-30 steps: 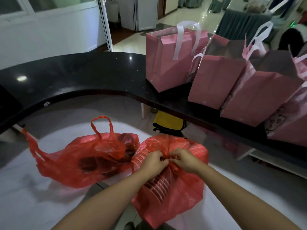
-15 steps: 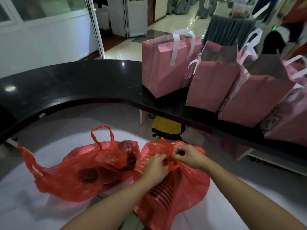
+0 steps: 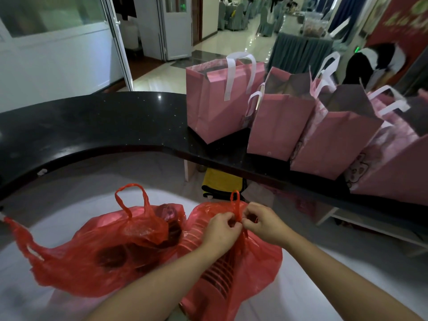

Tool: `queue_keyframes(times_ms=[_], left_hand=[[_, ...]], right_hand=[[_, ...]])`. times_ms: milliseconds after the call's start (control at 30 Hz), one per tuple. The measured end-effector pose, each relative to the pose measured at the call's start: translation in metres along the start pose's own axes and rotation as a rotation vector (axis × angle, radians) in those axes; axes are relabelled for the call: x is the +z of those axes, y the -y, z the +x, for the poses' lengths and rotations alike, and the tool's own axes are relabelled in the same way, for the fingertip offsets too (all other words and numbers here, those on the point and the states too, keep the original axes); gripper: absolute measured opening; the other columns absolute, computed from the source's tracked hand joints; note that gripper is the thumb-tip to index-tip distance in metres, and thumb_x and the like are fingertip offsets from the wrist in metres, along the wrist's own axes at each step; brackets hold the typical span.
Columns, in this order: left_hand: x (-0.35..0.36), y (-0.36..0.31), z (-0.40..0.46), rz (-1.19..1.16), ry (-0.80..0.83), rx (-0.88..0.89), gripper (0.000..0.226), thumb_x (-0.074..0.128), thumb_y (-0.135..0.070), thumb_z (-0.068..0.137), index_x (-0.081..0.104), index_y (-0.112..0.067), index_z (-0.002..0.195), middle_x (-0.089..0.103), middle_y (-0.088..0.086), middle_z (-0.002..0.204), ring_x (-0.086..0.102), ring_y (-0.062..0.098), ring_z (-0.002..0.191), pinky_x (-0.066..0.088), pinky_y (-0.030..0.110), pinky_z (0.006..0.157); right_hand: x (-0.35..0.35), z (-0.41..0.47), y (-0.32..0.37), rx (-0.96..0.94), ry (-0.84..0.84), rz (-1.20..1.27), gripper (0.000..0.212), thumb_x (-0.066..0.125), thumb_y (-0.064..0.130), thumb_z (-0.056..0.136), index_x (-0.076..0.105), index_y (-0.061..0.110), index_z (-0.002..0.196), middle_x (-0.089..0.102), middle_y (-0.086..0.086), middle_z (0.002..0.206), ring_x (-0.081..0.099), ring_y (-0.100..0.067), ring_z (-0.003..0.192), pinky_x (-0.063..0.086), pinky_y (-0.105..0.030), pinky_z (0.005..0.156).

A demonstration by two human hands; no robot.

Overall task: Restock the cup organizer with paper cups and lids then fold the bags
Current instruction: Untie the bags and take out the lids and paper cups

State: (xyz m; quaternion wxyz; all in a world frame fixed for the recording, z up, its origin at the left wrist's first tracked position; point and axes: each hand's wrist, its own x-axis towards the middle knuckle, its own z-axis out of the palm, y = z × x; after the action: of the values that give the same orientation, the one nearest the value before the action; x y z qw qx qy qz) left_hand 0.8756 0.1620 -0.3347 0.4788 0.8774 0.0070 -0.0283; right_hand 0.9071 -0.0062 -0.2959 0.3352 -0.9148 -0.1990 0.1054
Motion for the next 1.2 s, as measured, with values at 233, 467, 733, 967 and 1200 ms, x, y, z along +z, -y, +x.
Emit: queue_keyframes(times_ms=[233, 467, 733, 967, 1200], left_hand=[[0.005, -0.002, -0.014, -0.036, -0.167, 0.005, 0.015, 0.07, -0.031, 0.083, 0.056, -0.035, 0.08, 0.058, -0.013, 0.087, 0.057, 0.003, 0.083, 0.048, 0.024, 0.075], [-0.001, -0.002, -0.018, 0.152, -0.259, 0.239, 0.01, 0.06, -0.04, 0.087, 0.06, -0.033, 0.095, 0.058, -0.019, 0.091, 0.053, 0.0, 0.079, 0.048, 0.027, 0.073], [-0.009, 0.005, -0.012, 0.298, -0.337, 0.367, 0.011, 0.068, -0.032, 0.083, 0.071, -0.024, 0.091, 0.068, -0.012, 0.082, 0.06, 0.007, 0.075, 0.048, 0.026, 0.069], [-0.019, 0.002, -0.012, 0.196, -0.27, 0.074, 0.008, 0.064, -0.033, 0.087, 0.069, -0.027, 0.089, 0.067, -0.013, 0.082, 0.059, 0.005, 0.072, 0.051, 0.031, 0.067], [-0.057, 0.018, -0.006, 0.153, -0.263, -0.064, 0.004, 0.064, -0.029, 0.086, 0.068, -0.029, 0.086, 0.066, -0.014, 0.074, 0.061, 0.003, 0.069, 0.052, 0.029, 0.065]], right_hand=[[-0.006, -0.006, 0.0, 0.213, 0.123, 0.443, 0.018, 0.059, 0.011, 0.094, 0.066, 0.017, 0.079, 0.057, 0.006, 0.068, 0.047, -0.008, 0.061, 0.04, -0.025, 0.059], [-0.004, -0.009, 0.0, 0.162, 0.164, 0.424, 0.004, 0.065, 0.01, 0.089, 0.068, 0.01, 0.087, 0.066, -0.001, 0.082, 0.059, -0.009, 0.076, 0.051, -0.031, 0.075], [0.005, -0.013, -0.001, 0.123, 0.1, 0.228, 0.009, 0.071, 0.027, 0.092, 0.071, 0.027, 0.101, 0.064, 0.012, 0.098, 0.058, 0.004, 0.081, 0.047, -0.017, 0.076], [-0.001, -0.014, 0.002, 0.137, 0.183, 0.28, 0.011, 0.062, 0.022, 0.086, 0.064, 0.016, 0.077, 0.057, -0.002, 0.091, 0.053, -0.008, 0.08, 0.045, -0.03, 0.082], [-0.017, -0.041, -0.031, 0.166, 0.186, 0.27, 0.033, 0.054, 0.042, 0.073, 0.046, 0.011, 0.064, 0.042, 0.01, 0.077, 0.041, -0.008, 0.069, 0.037, -0.031, 0.068]])
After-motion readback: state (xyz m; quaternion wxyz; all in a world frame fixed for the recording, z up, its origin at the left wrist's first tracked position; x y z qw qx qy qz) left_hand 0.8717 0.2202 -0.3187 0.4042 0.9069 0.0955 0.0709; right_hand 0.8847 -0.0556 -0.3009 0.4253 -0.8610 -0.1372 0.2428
